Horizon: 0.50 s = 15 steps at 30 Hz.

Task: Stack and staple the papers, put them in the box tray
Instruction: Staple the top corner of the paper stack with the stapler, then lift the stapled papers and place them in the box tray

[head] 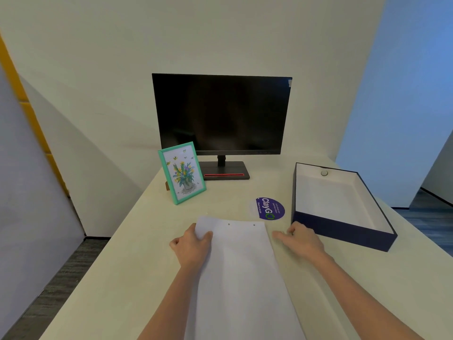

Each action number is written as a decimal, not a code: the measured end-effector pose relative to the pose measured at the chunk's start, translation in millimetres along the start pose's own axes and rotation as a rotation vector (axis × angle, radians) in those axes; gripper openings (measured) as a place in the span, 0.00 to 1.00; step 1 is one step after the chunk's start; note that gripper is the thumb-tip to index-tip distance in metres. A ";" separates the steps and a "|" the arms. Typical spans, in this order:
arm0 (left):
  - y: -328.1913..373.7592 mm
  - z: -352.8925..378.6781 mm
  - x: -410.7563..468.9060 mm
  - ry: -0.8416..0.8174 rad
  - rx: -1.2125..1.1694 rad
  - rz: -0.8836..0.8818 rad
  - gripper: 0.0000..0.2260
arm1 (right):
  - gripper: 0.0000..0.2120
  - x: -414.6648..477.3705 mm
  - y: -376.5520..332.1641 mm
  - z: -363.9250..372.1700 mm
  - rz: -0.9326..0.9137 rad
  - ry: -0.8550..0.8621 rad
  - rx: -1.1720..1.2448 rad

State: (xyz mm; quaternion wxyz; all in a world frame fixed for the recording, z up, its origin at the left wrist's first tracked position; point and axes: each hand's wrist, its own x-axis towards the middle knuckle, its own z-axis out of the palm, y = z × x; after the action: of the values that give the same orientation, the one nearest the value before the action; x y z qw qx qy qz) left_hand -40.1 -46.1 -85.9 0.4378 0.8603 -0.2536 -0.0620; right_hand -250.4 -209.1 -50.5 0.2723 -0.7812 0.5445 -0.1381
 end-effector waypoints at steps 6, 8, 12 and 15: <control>13.6 -19.1 -6.5 -0.056 -0.109 -0.025 0.09 | 0.27 -25.2 17.5 15.2 -0.034 0.128 -0.387; 21.3 -28.6 -9.2 -0.082 -0.157 -0.012 0.11 | 0.24 -28.1 13.0 16.4 -0.116 0.258 -0.523; 35.3 -44.5 -3.6 -0.166 -0.314 0.001 0.17 | 0.19 -43.8 -19.1 7.4 -0.439 0.342 -0.092; 52.0 -62.9 -6.5 -0.243 -0.522 -0.020 0.14 | 0.21 -58.2 -38.3 -8.9 -0.180 -0.099 0.453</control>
State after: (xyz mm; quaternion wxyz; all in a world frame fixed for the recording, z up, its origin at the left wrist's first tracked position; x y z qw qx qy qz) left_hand -44.9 -22.9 -7.5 0.6103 0.7071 -0.2713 -0.2323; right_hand -246.8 -147.7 -16.5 0.4536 -0.7513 0.4139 -0.2418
